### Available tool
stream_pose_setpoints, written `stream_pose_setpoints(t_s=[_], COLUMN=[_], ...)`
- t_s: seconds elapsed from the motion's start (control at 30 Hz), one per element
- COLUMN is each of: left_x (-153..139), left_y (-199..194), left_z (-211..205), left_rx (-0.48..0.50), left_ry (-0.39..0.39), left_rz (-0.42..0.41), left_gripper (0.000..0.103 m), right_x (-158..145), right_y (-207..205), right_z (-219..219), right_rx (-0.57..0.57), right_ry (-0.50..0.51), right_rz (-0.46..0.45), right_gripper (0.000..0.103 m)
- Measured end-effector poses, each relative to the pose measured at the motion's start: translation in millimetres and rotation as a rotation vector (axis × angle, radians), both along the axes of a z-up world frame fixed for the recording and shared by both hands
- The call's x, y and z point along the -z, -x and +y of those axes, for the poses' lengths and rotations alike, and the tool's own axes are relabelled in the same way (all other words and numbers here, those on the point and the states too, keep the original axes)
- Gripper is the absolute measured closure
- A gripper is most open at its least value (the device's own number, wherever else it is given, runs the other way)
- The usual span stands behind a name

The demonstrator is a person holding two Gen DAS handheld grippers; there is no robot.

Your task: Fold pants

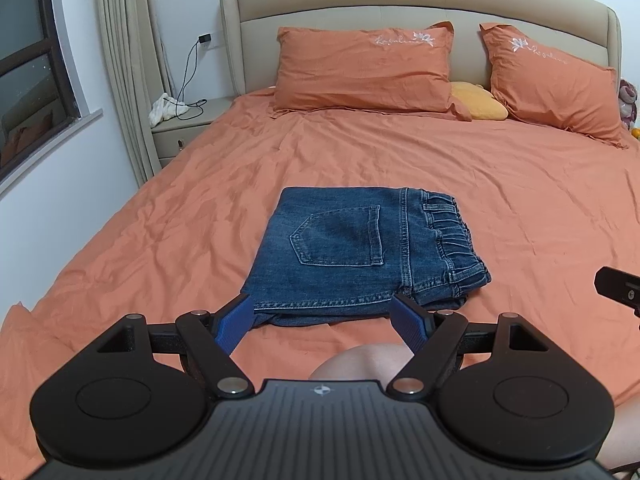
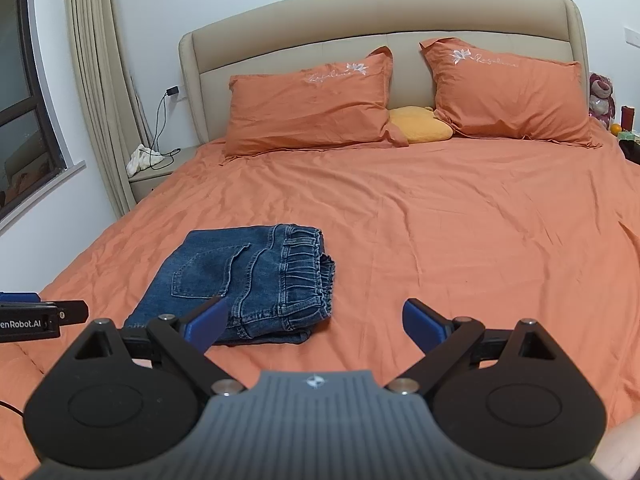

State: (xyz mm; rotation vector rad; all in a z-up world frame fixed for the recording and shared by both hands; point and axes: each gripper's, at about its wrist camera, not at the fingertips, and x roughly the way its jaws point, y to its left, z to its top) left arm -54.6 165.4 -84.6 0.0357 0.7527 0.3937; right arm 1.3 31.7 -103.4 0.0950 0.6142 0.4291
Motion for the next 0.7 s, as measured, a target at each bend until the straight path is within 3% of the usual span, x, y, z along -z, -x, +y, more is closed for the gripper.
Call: stream_pose_setpoints(t_s=[0.7], left_x=[-2.9], left_y=[2.9], left_z=[-6.5], left_rx=[0.024], left_ry=[-0.017], left_rz=[-0.024], left_gripper=[0.012], right_x=[0.0], right_y=[2.6], right_z=[-3.0], right_rx=[-0.007], right_ry=[-0.009], right_rz=[0.002], right_gripper=[0.012])
